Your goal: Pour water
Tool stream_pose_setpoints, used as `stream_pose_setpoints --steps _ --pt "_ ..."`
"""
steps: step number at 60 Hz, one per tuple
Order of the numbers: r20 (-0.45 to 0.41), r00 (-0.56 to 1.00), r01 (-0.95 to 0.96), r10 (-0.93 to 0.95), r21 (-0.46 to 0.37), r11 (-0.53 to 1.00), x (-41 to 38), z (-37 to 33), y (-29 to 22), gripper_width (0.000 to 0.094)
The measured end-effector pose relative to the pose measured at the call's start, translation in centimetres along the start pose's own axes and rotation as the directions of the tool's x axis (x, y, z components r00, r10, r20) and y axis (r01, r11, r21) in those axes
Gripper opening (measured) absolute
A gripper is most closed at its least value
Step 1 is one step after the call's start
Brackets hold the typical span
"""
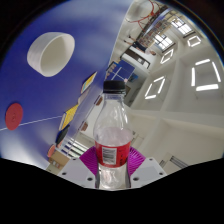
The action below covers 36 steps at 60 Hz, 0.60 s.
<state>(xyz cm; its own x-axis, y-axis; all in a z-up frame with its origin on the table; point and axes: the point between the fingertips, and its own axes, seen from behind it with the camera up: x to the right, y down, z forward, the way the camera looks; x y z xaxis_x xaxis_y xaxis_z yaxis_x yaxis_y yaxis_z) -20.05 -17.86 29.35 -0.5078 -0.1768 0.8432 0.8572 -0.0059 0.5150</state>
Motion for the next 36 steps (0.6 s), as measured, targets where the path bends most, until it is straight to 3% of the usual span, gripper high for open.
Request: stream_pose_setpoints --steps 12,22,30,36 --pt "-0.011 0.967 0.253 -0.256 0.180 0.950 -3.9 0.3 -6.6 0.0343" --pt "0.011 0.982 0.184 -0.187 0.152 0.971 -3.4 0.3 -5.3 0.0338" --pt "-0.020 0.997 -0.065 0.068 0.114 0.991 1.4 0.5 -2.8 0.0340" --pt "-0.026 0.874 -0.484 0.486 0.059 0.873 5.8 0.5 1.9 0.0343"
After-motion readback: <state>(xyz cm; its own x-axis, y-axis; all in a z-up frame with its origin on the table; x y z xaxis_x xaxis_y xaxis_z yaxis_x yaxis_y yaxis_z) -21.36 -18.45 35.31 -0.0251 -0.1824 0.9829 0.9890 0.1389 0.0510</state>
